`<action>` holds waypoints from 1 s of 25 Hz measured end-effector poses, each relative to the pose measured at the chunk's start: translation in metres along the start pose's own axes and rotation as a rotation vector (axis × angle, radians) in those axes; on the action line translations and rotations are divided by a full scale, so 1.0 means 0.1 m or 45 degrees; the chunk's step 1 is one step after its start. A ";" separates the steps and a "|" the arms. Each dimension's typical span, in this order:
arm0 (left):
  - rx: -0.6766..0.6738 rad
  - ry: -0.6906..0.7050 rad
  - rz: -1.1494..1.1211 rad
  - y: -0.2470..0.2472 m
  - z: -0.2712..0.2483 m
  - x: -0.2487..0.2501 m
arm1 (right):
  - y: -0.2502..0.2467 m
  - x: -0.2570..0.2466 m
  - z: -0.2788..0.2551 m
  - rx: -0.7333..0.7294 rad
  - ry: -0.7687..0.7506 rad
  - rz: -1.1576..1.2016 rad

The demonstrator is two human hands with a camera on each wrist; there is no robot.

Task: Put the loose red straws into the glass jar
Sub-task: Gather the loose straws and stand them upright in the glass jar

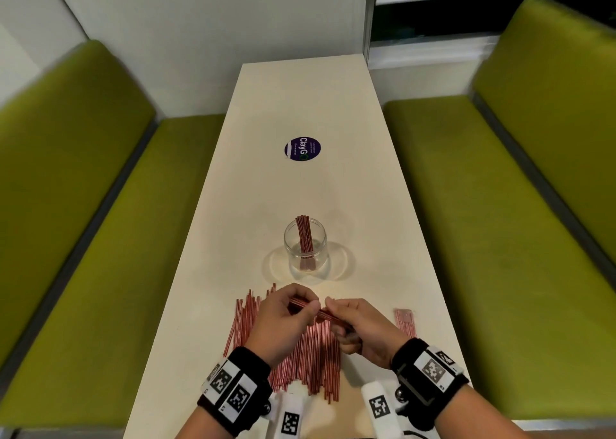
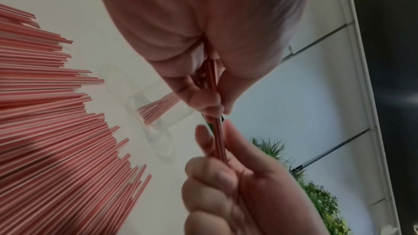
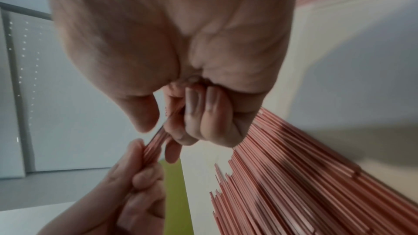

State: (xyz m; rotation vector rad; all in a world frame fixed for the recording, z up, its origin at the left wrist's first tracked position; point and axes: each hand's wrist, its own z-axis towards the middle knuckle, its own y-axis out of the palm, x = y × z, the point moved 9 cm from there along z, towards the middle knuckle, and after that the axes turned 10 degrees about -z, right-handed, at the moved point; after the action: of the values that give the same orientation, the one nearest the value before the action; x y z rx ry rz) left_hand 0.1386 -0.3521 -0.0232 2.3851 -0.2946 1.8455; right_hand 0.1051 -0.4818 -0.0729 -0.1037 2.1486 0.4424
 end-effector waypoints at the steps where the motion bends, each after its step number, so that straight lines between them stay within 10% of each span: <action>1: 0.005 0.010 0.040 -0.02 0.02 0.08 | -0.04 0.01 0.02 0.049 0.013 0.037; 7: 0.453 0.459 0.435 -0.58 0.36 1.31 | -0.53 0.04 0.03 0.440 0.014 -0.104; 15: -0.267 0.165 1.438 0.00 1.45 0.91 | -0.56 -0.05 -0.05 0.468 0.004 -0.220; 25: -0.126 0.334 1.379 -0.13 1.52 0.55 | -0.70 0.08 -0.09 0.546 0.069 -0.425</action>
State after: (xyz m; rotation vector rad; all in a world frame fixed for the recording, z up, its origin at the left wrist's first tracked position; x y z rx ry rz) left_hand 0.2988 -0.3753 -0.0086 1.9704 -1.8606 2.3350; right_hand 0.1098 -0.5495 -0.0935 -0.2285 2.1773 -0.2169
